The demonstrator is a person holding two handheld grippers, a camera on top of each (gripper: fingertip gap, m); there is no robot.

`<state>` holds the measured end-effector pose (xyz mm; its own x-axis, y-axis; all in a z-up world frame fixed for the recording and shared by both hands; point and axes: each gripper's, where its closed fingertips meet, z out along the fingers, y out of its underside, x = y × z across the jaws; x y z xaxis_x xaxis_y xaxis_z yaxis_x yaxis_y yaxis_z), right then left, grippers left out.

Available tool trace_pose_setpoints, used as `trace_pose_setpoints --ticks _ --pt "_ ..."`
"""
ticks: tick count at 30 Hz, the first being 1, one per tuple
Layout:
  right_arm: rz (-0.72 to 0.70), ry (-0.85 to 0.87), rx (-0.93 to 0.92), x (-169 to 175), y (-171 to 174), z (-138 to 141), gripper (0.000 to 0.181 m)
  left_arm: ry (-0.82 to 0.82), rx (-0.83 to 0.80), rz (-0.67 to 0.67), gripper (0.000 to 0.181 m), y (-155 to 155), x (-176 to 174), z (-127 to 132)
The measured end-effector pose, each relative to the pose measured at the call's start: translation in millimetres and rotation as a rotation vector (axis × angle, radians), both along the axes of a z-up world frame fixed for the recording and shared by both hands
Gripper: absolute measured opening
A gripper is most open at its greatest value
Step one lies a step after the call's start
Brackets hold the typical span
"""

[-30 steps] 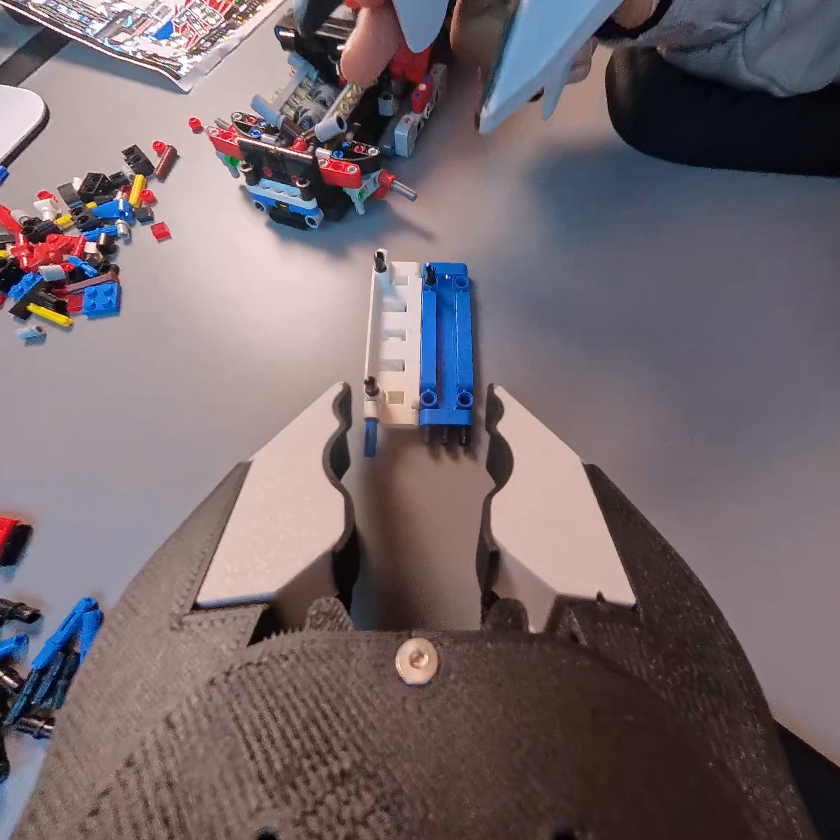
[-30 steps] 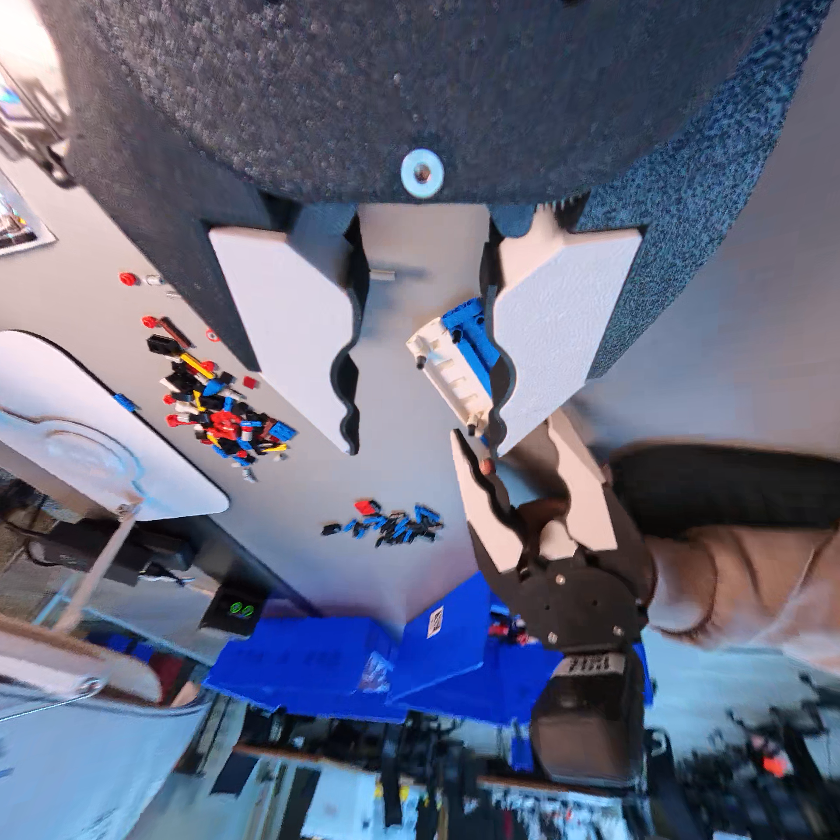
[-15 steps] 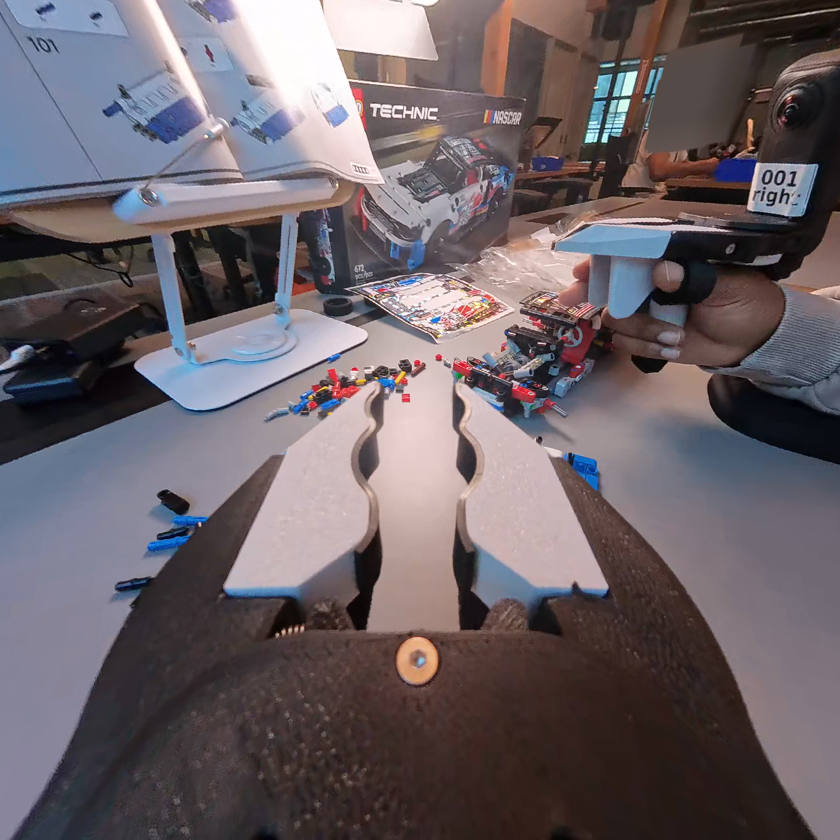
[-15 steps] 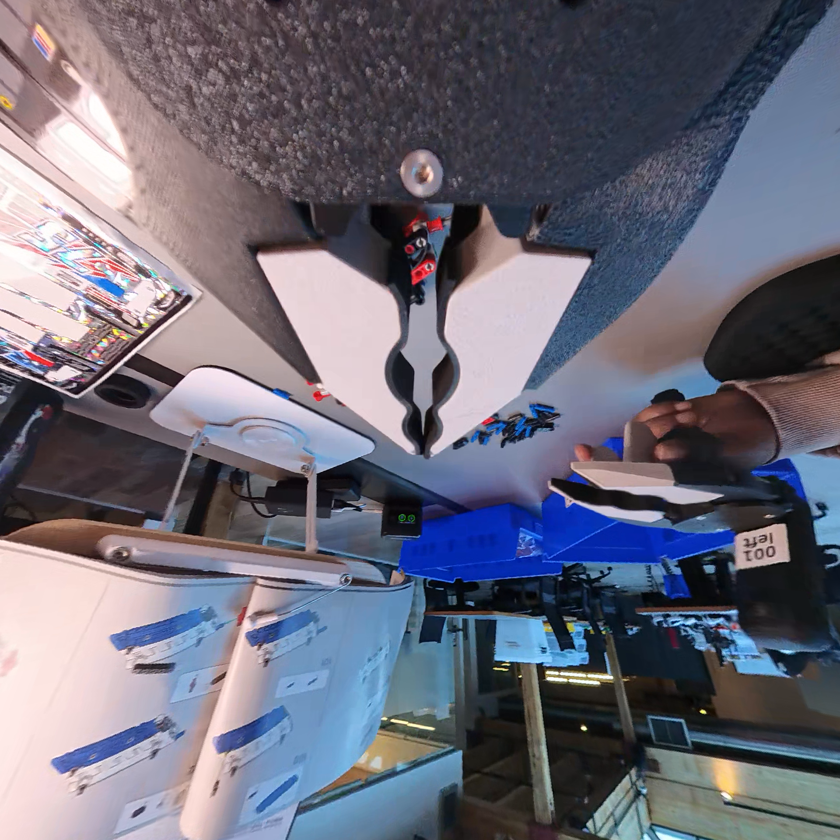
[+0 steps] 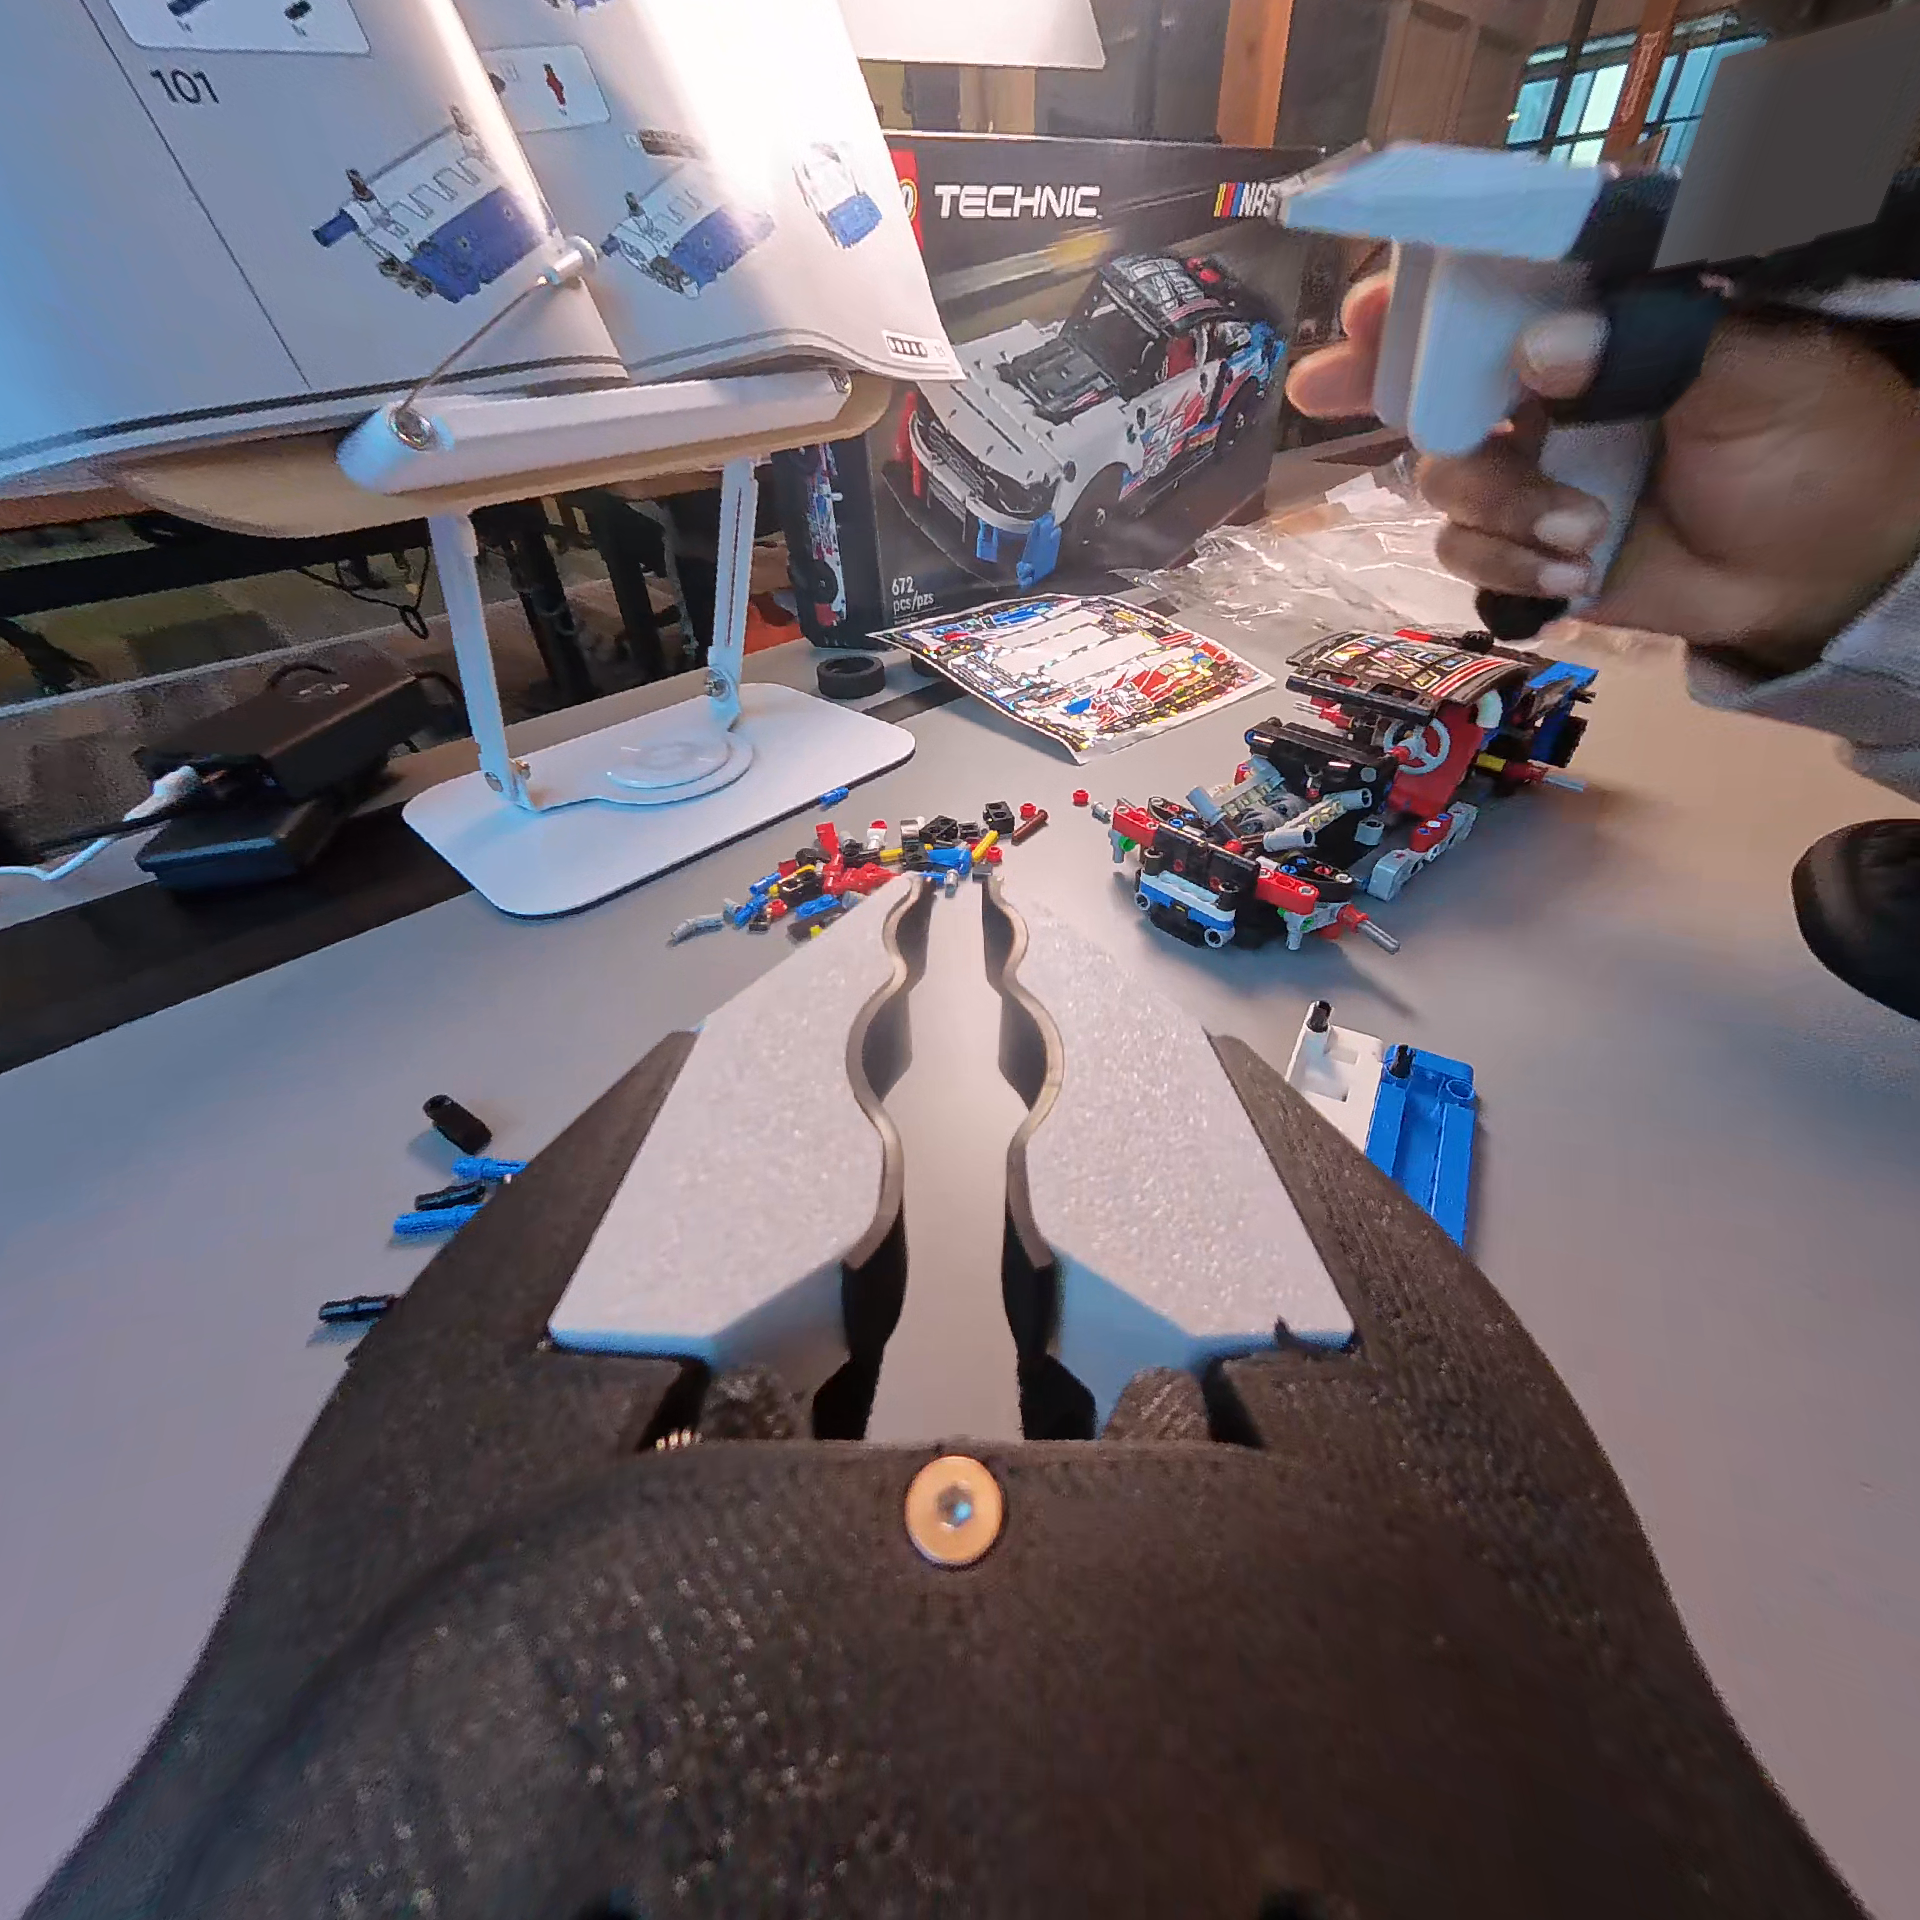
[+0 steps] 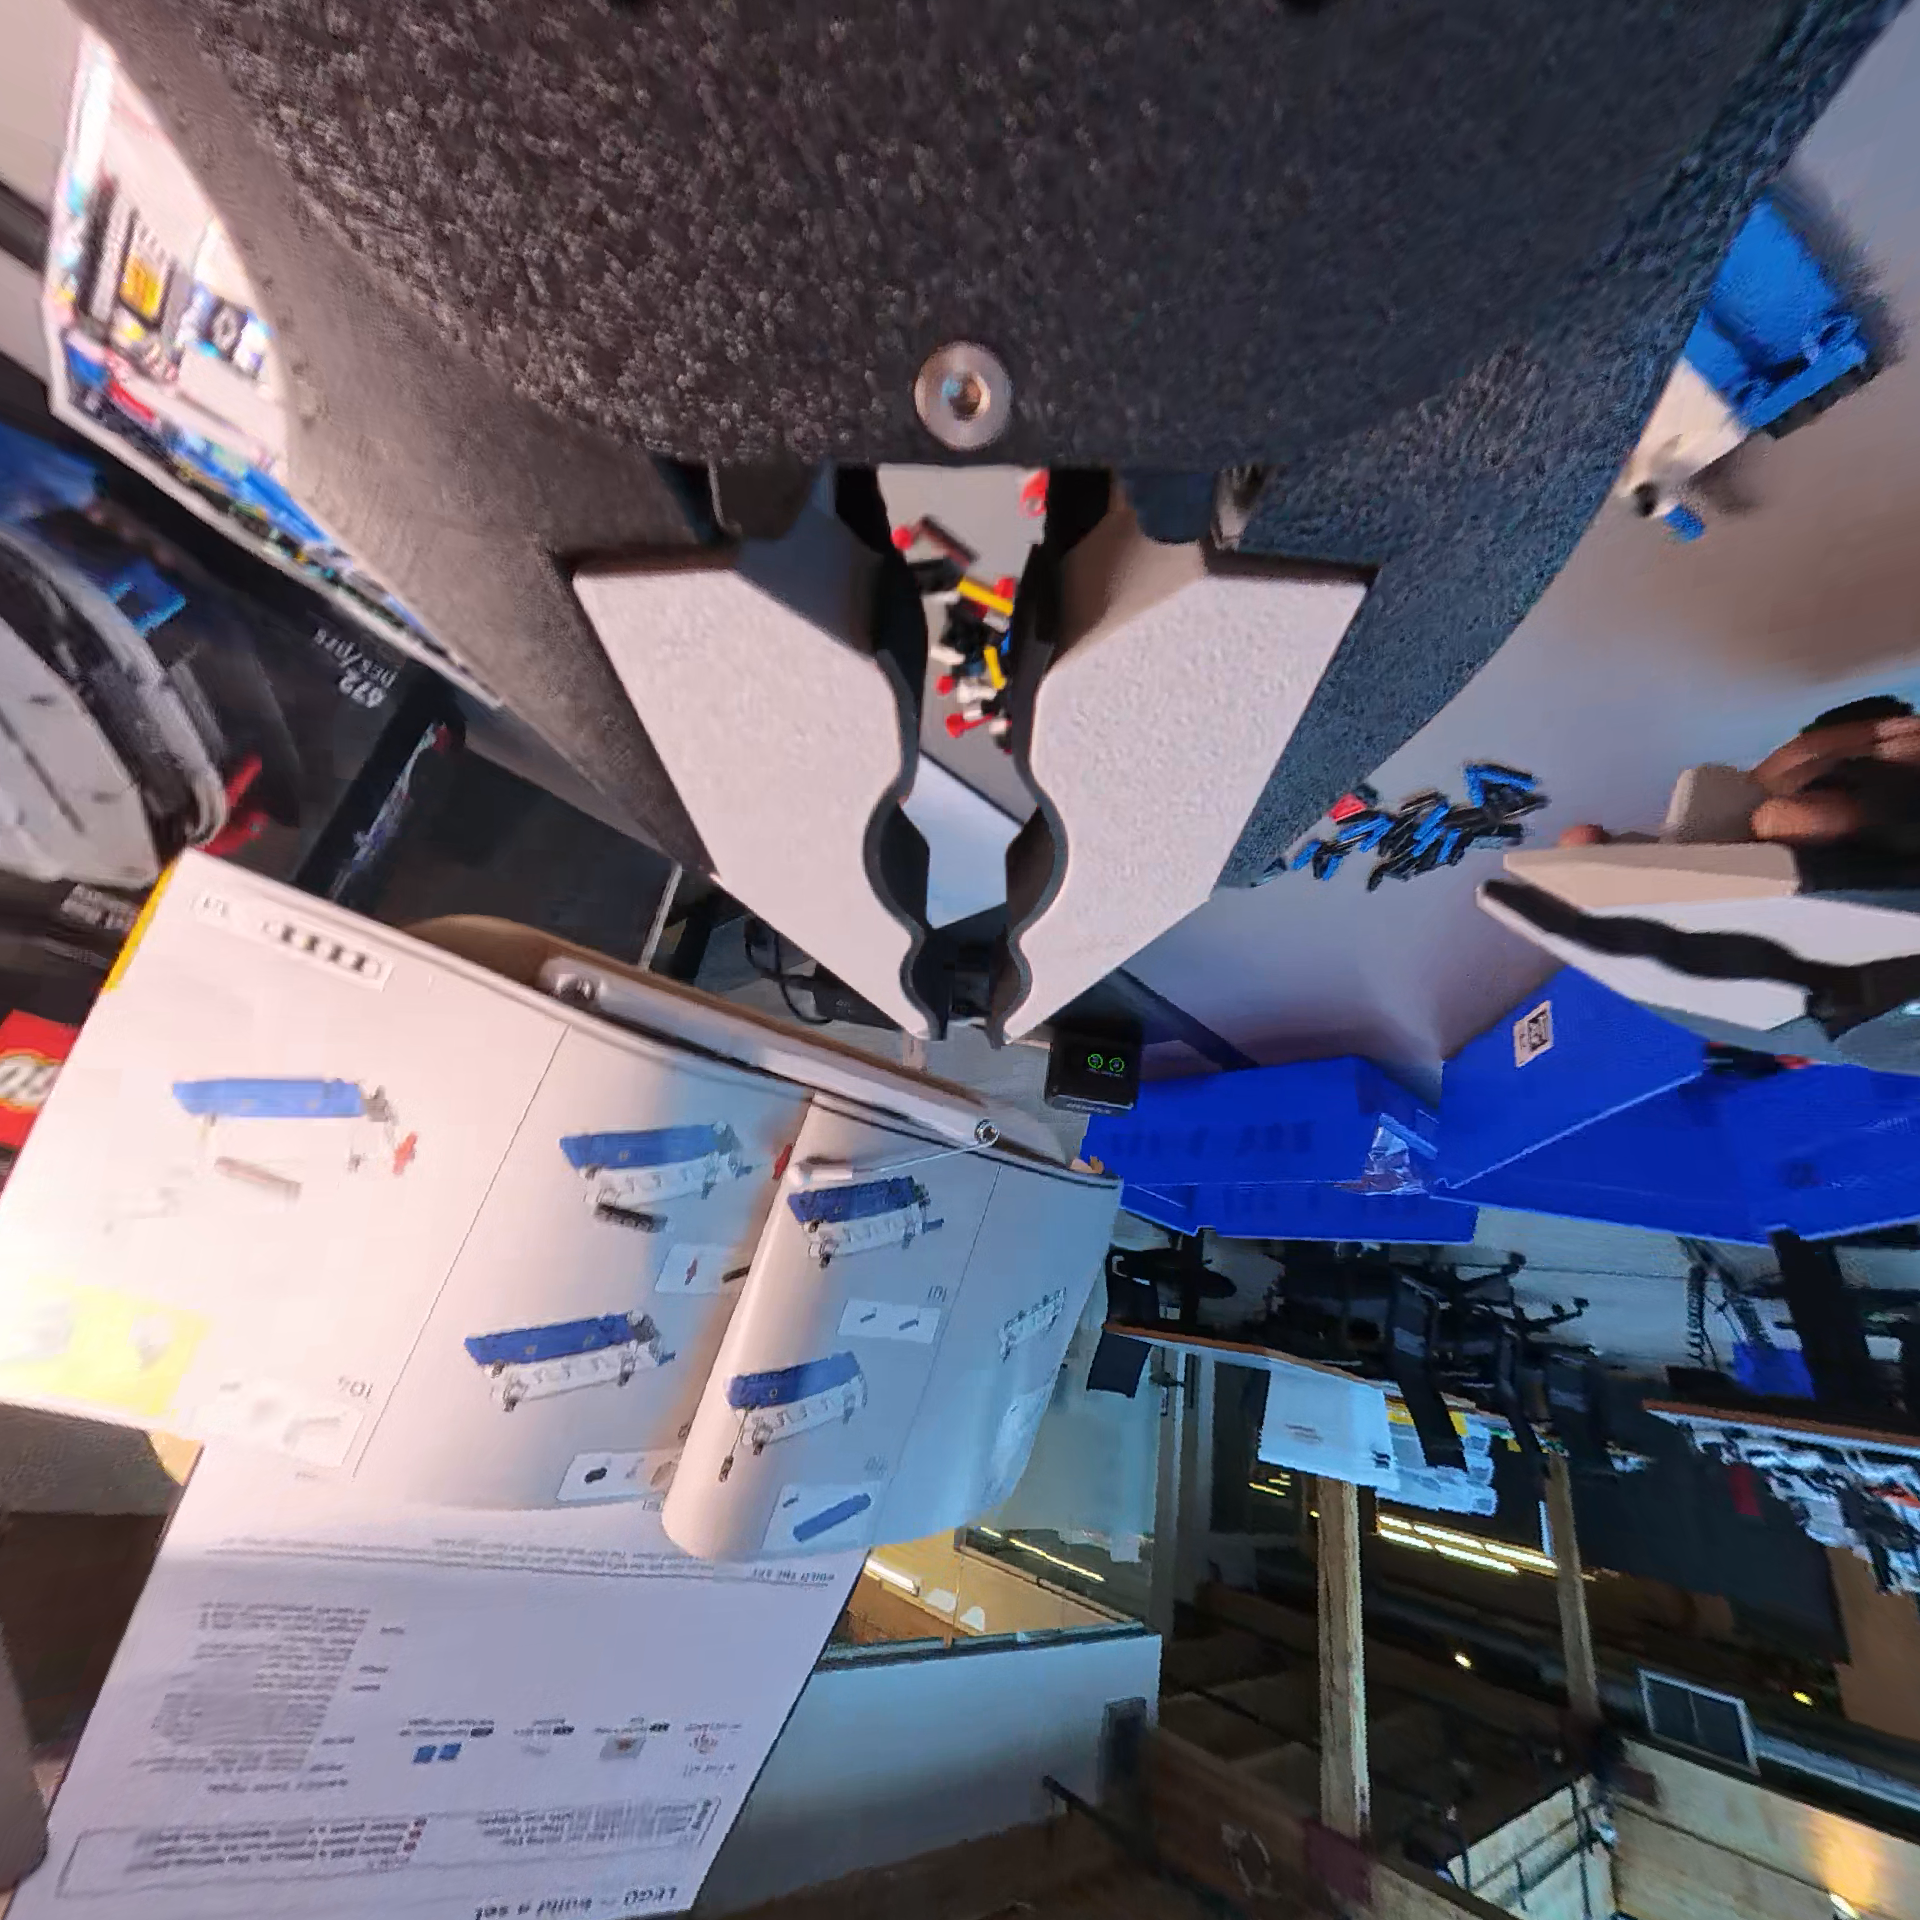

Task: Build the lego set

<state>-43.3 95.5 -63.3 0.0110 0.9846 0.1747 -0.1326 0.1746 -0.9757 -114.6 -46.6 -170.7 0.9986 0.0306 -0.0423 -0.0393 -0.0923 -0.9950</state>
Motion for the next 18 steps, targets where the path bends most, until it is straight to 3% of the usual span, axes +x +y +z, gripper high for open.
trace_pose_setpoints --ticks 8,12,18 --pt "-0.038 0.083 0.118 -123.8 62.4 88.5 0.0 0.147 -0.059 0.069 0.007 2.8 -2.6 -11.0" --pt "-0.039 0.026 0.034 -185.2 83.8 96.3 0.0 0.157 -0.079 0.104 0.006 2.5 -8.1 -15.4" --pt "-0.095 -0.051 -0.035 -239.3 88.3 87.7 0.0 0.167 -0.144 0.121 0.006 9.4 -13.3 -29.1"
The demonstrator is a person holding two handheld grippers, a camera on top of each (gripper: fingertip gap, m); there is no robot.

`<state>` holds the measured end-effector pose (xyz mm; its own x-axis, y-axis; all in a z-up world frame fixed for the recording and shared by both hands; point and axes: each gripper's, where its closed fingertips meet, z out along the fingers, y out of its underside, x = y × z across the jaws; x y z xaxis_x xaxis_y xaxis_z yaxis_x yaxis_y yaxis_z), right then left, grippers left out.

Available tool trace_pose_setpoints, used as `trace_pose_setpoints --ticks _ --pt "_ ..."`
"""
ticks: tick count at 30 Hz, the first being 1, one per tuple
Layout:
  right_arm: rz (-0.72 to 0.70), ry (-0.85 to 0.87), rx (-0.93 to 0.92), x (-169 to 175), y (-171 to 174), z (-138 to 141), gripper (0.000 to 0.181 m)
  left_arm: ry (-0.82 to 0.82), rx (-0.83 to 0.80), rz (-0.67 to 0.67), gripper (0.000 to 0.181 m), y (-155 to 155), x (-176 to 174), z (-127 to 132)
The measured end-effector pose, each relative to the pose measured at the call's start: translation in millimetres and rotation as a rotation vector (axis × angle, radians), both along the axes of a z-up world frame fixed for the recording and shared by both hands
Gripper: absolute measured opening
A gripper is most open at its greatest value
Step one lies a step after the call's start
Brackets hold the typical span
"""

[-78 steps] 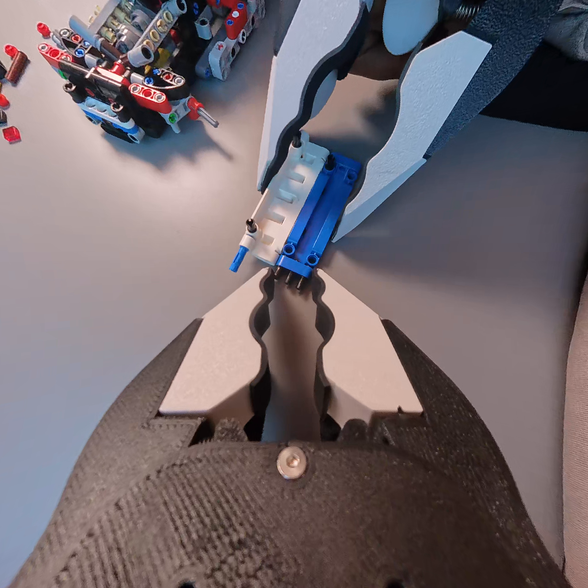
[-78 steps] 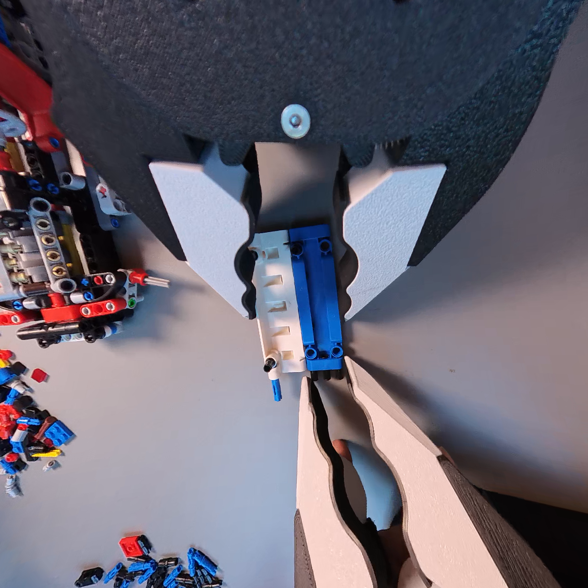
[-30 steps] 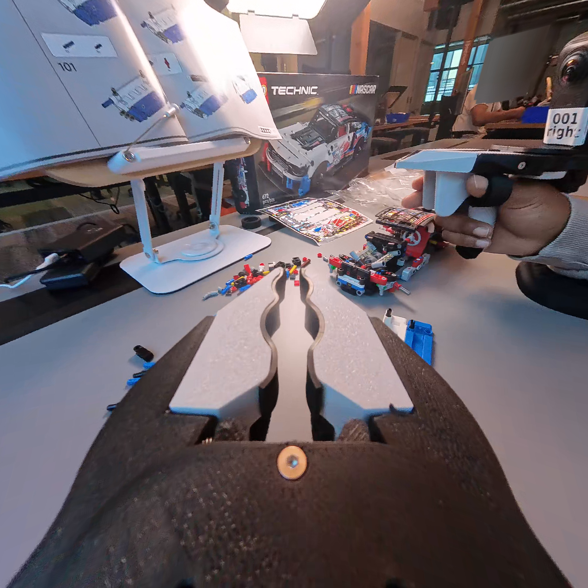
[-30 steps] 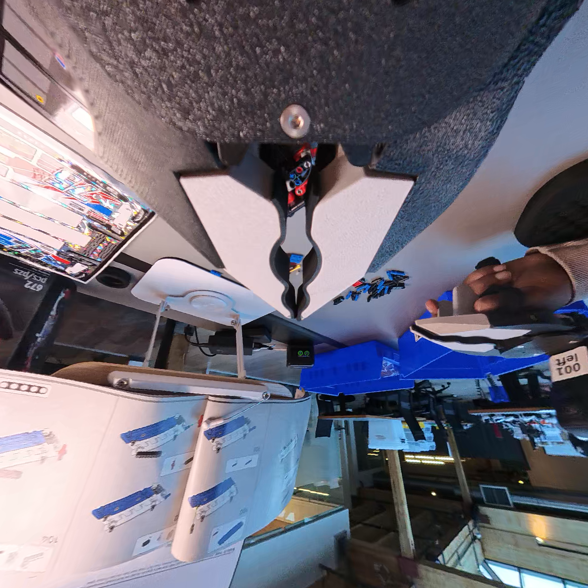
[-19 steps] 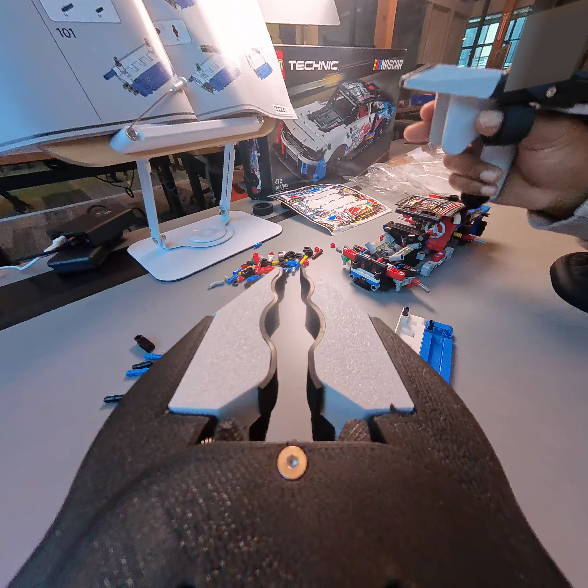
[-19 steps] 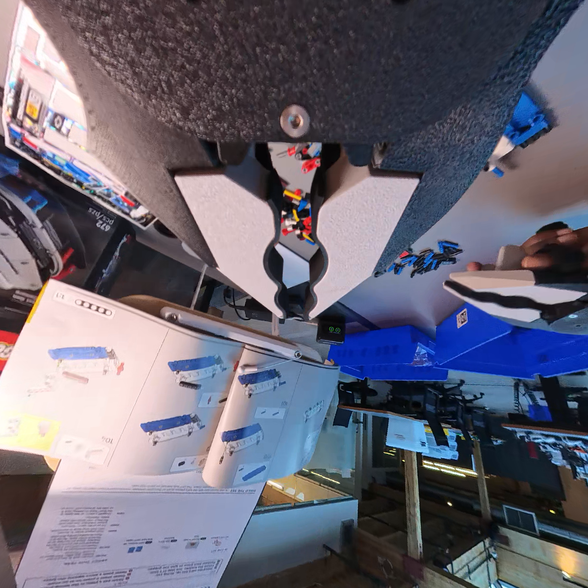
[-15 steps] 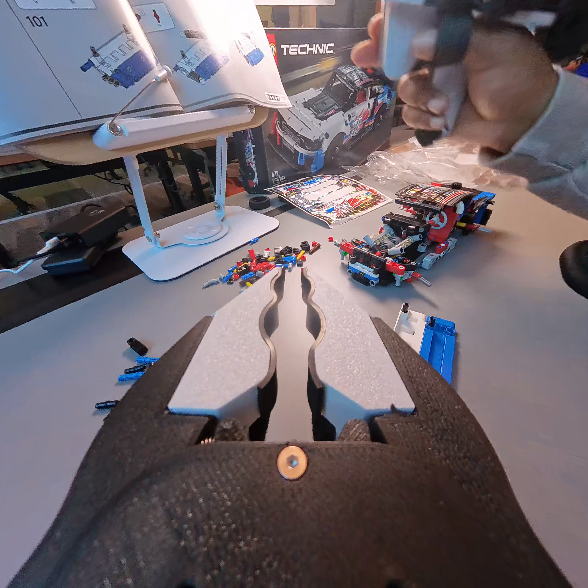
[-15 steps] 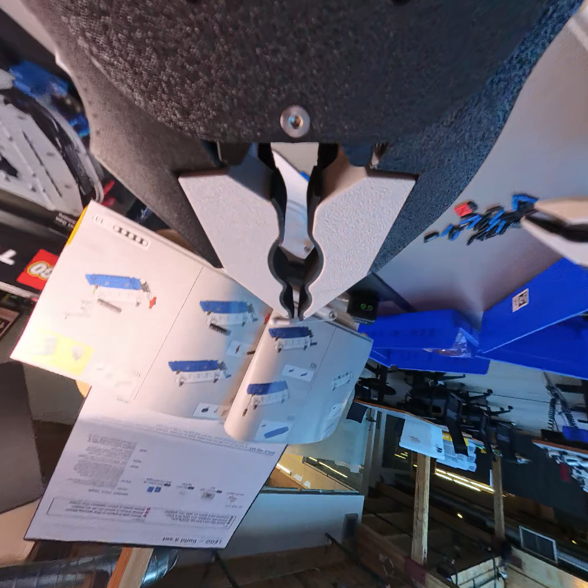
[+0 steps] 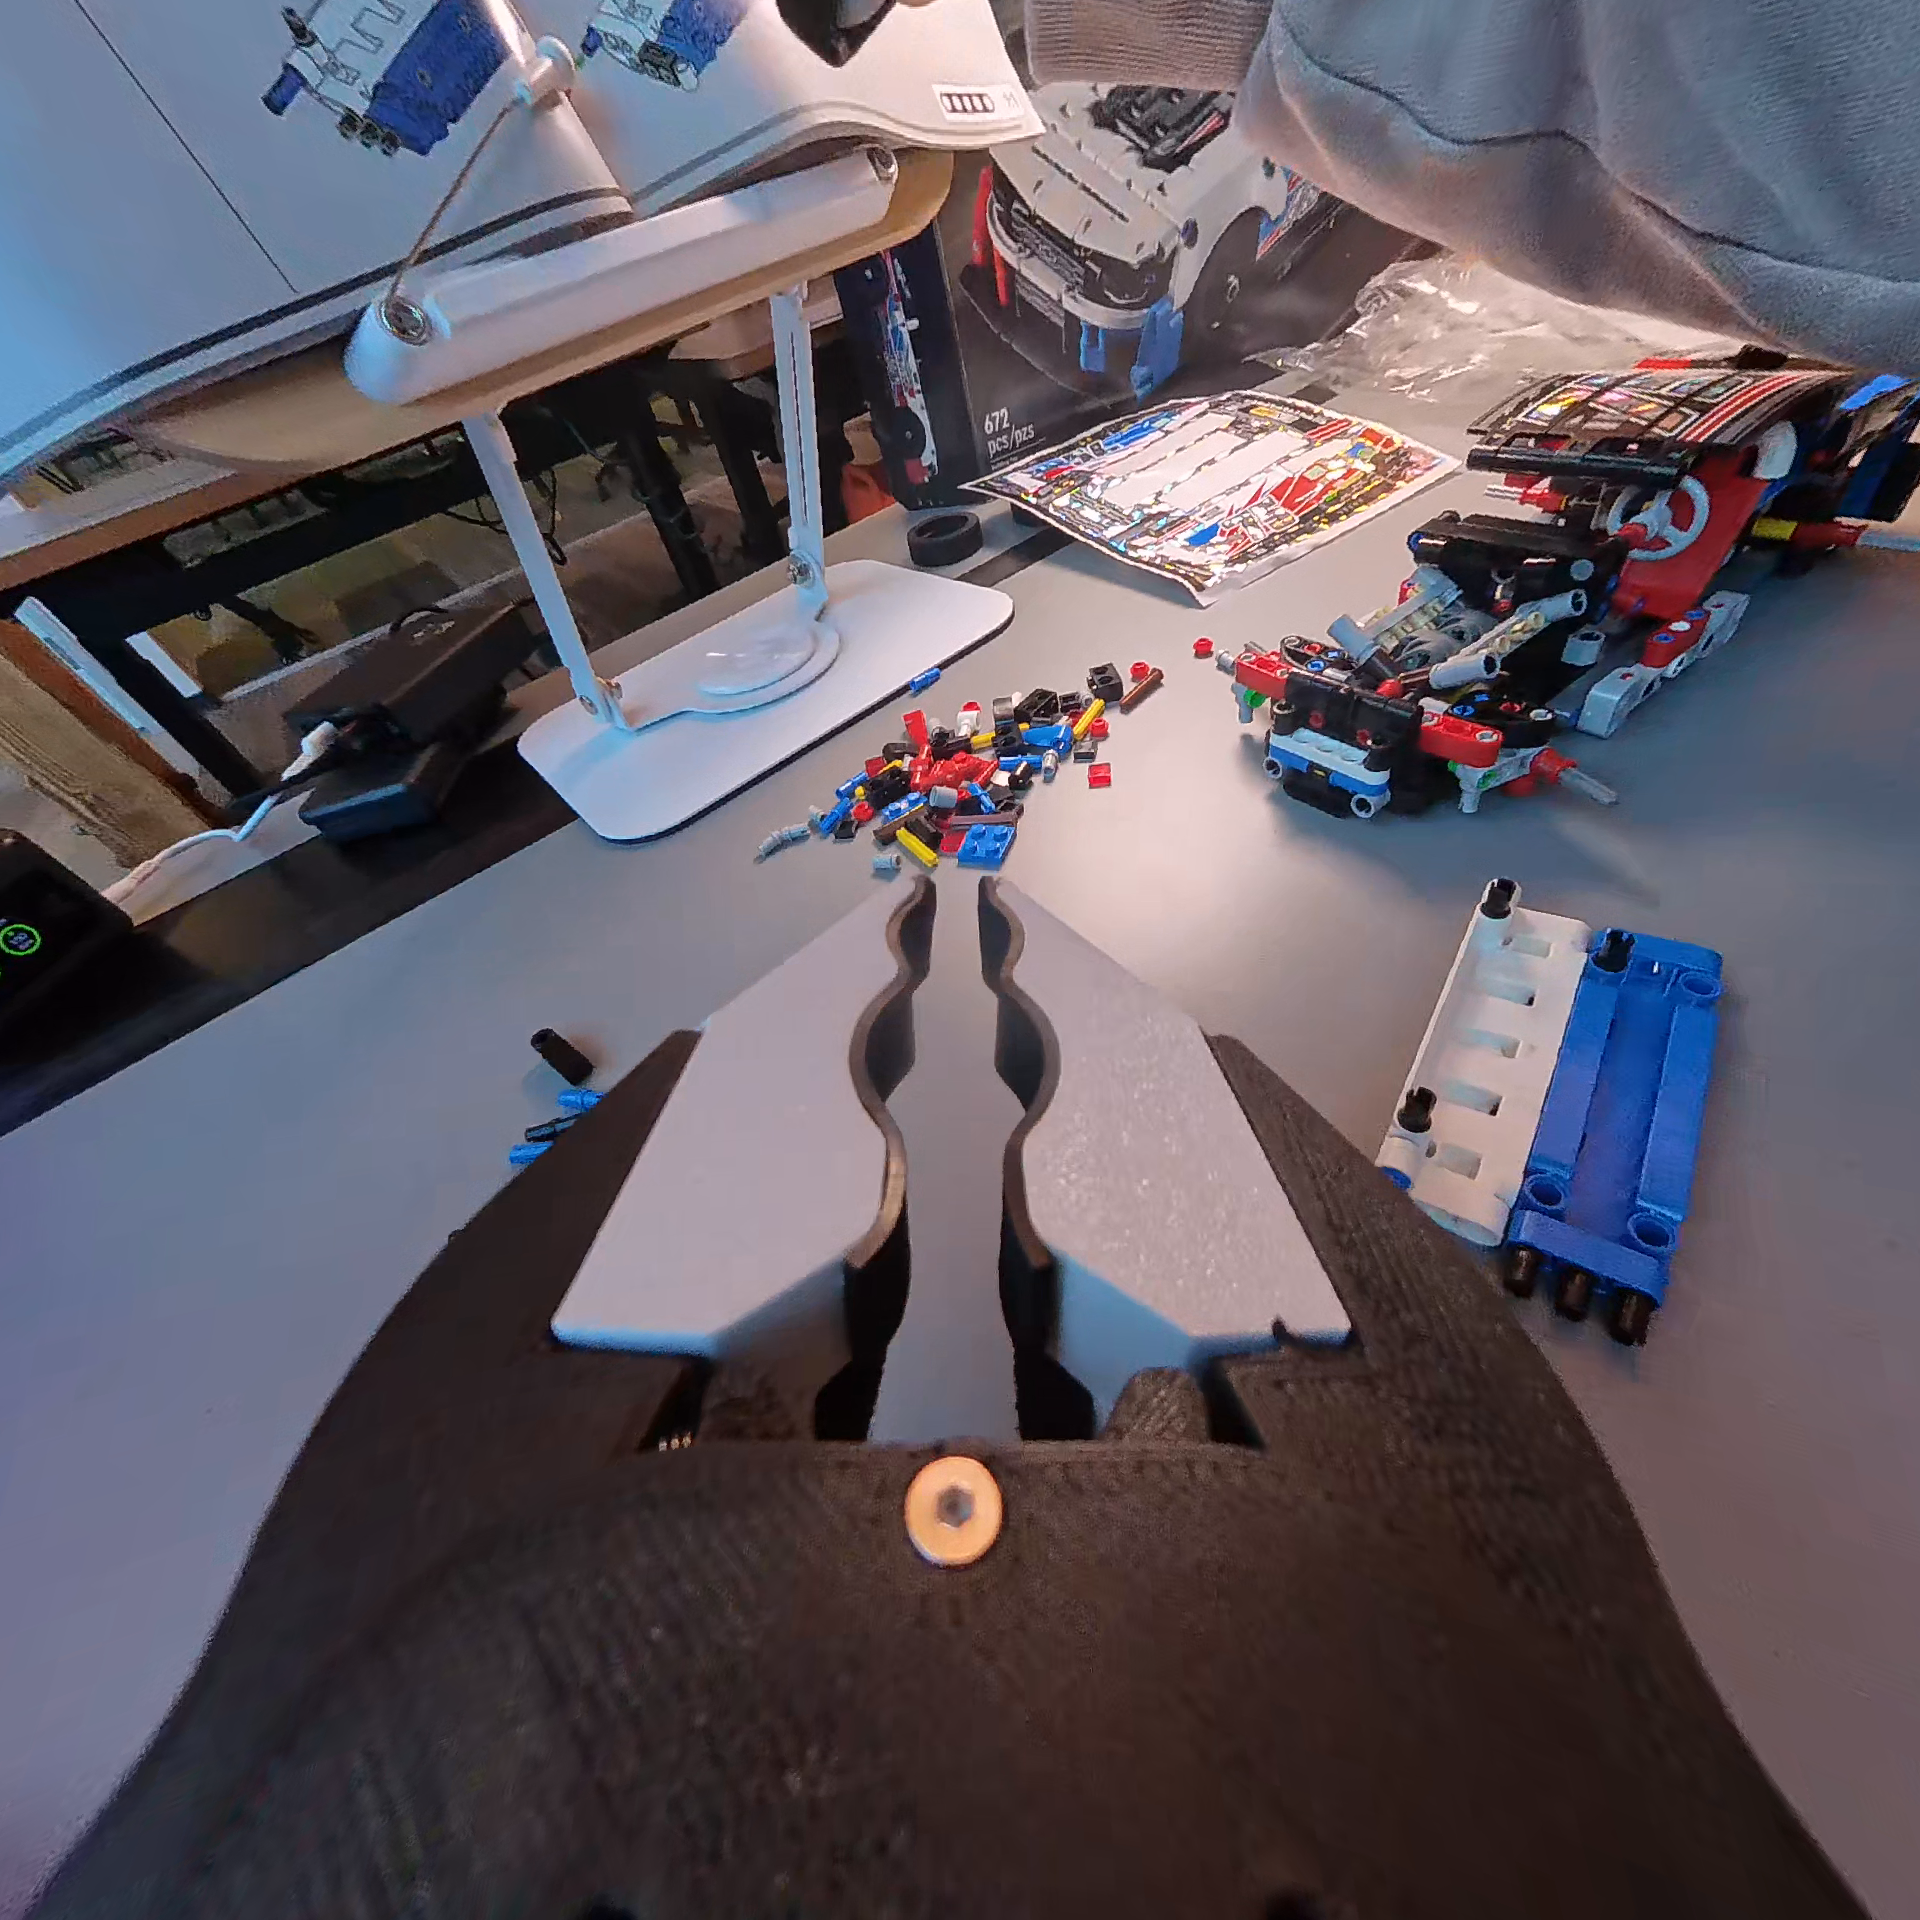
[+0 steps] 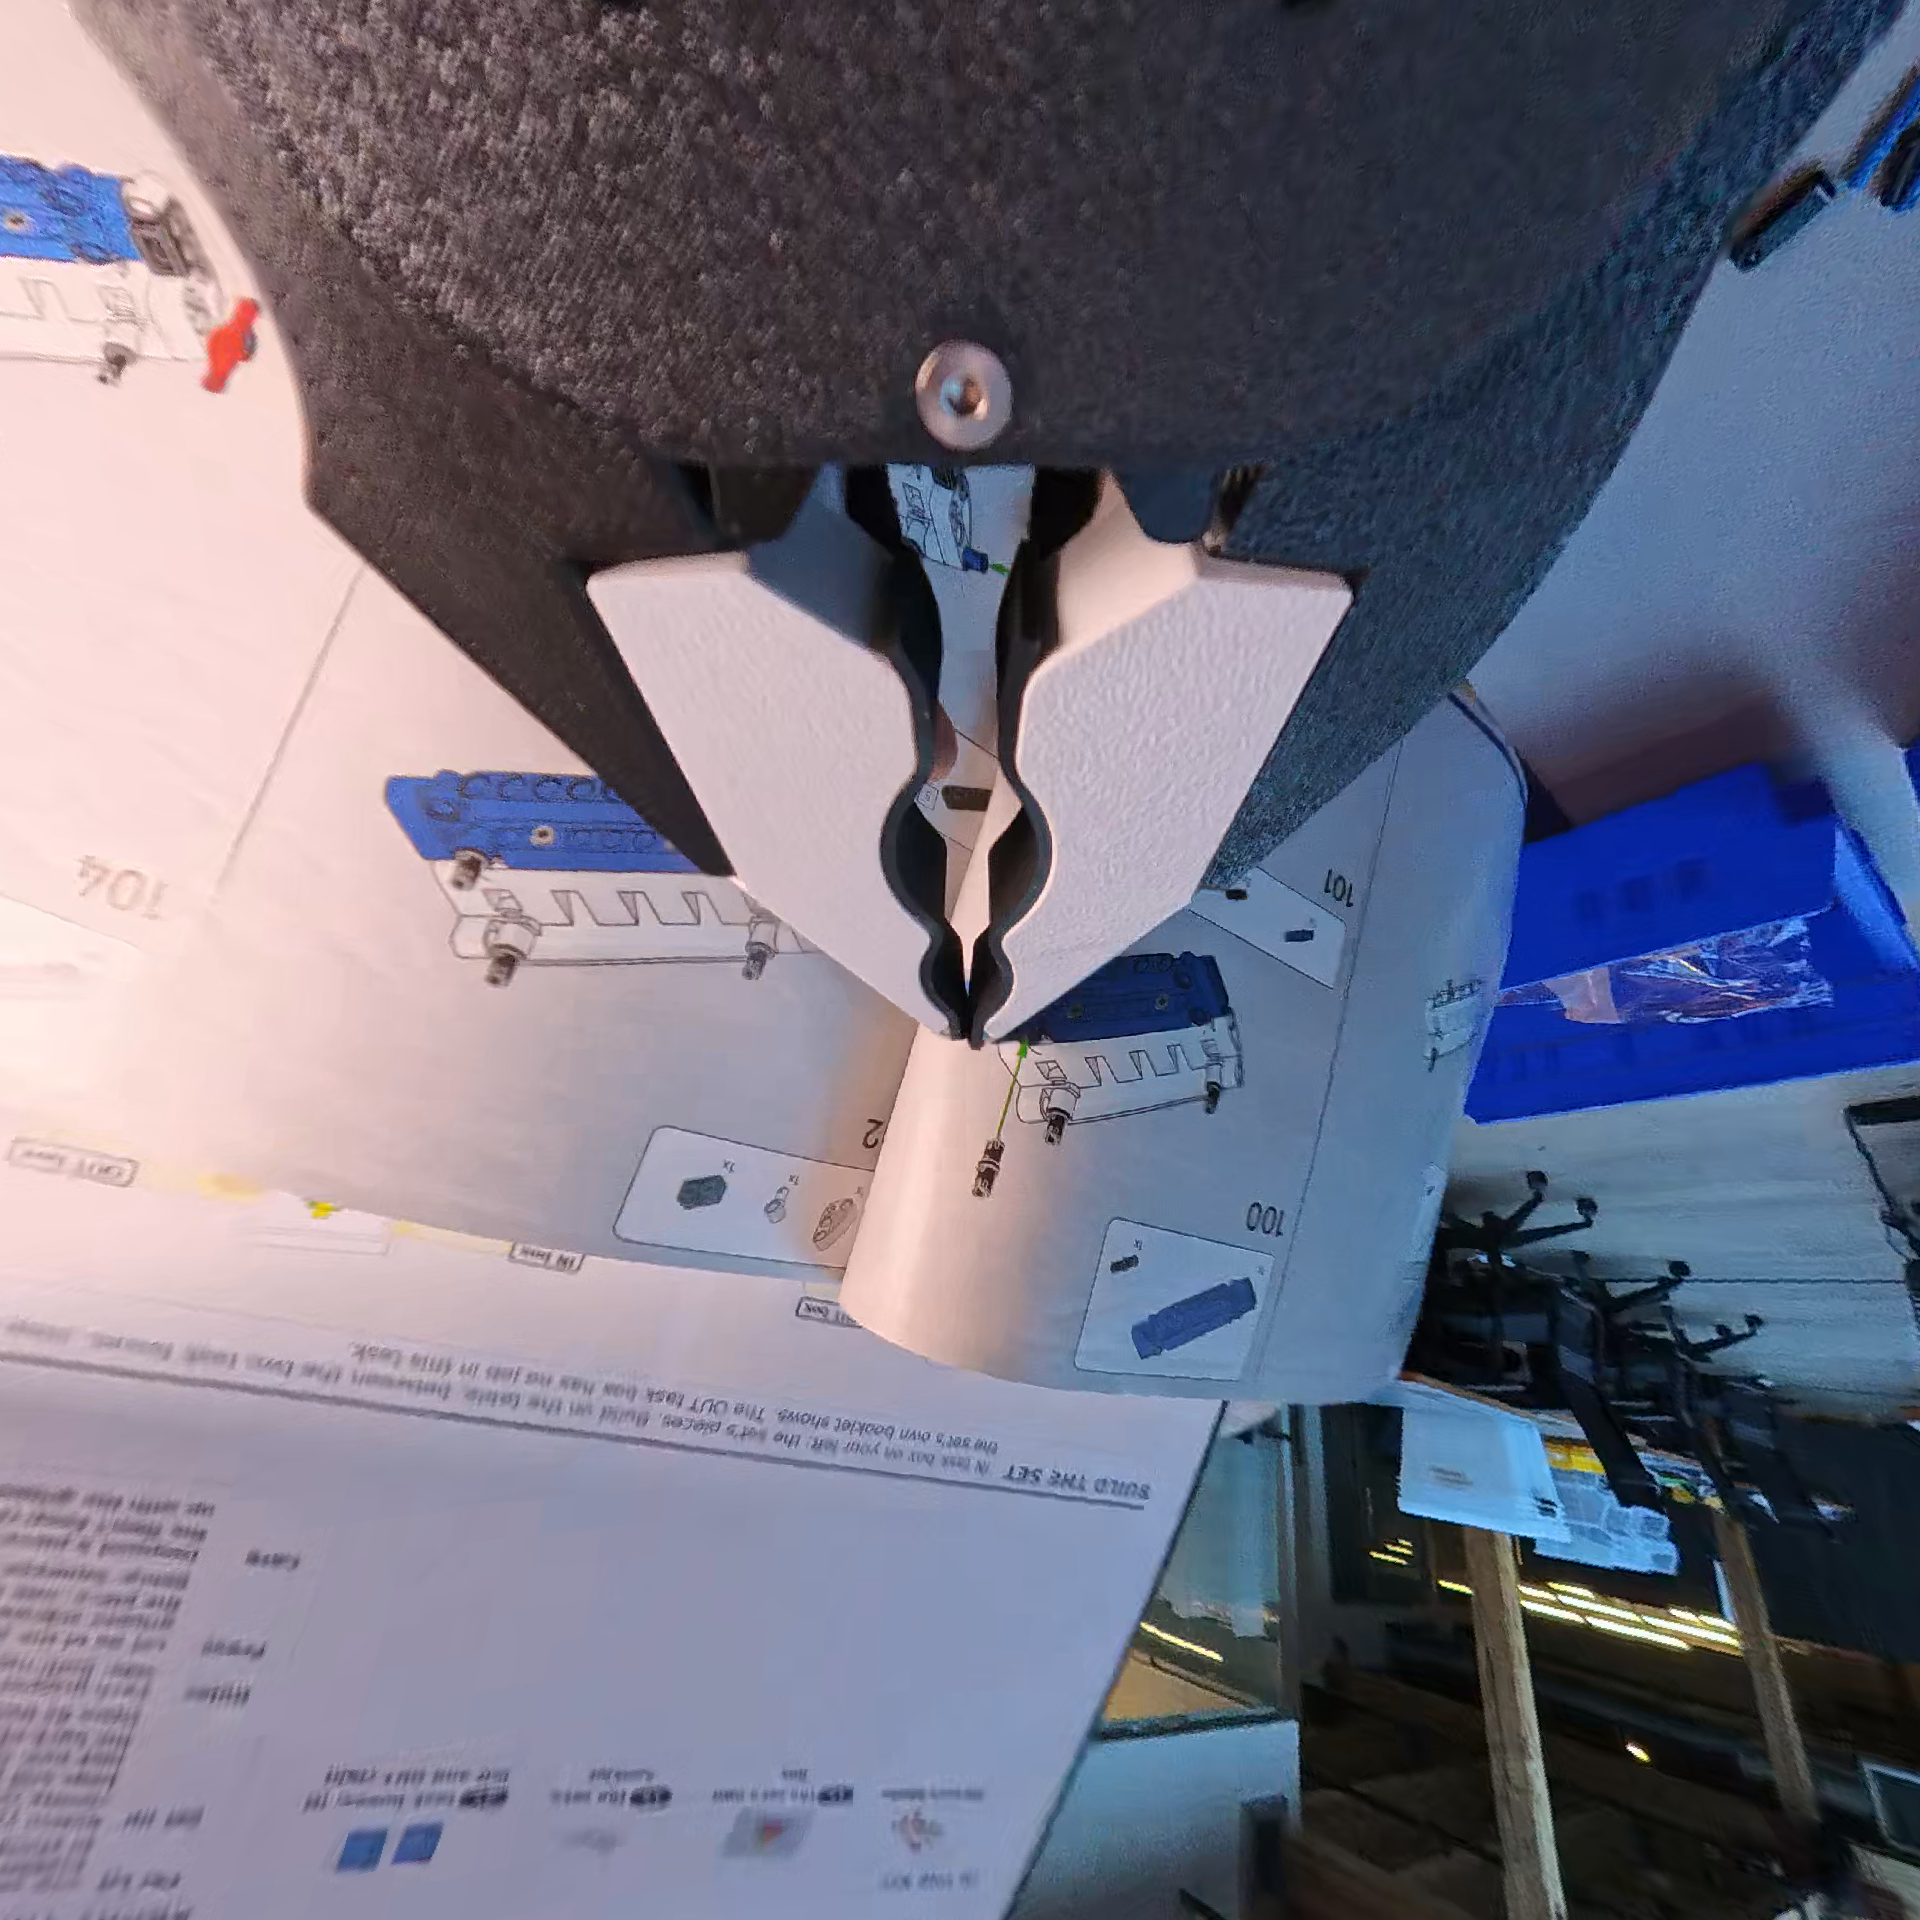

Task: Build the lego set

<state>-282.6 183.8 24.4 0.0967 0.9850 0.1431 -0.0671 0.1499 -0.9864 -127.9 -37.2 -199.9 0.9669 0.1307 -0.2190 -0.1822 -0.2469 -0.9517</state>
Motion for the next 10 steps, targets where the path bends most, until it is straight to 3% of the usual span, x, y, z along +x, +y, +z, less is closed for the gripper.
trace_pose_setpoints --ticks 4,8,10 --pt "0.028 0.026 -0.072 -5.8 -0.2 -1.8 0.0 0.019 -0.011 -0.006 0.005 1.0 2.0 -1.5" --pt "0.086 -0.011 0.036 -7.7 -12.9 -7.1 0.0 0.039 -0.027 -0.029 0.005 3.2 6.9 -3.9" --pt "0.093 0.02 -0.006 -5.1 -8.1 2.0 0.0 0.049 -0.035 -0.042 0.004 4.0 9.7 -5.1"
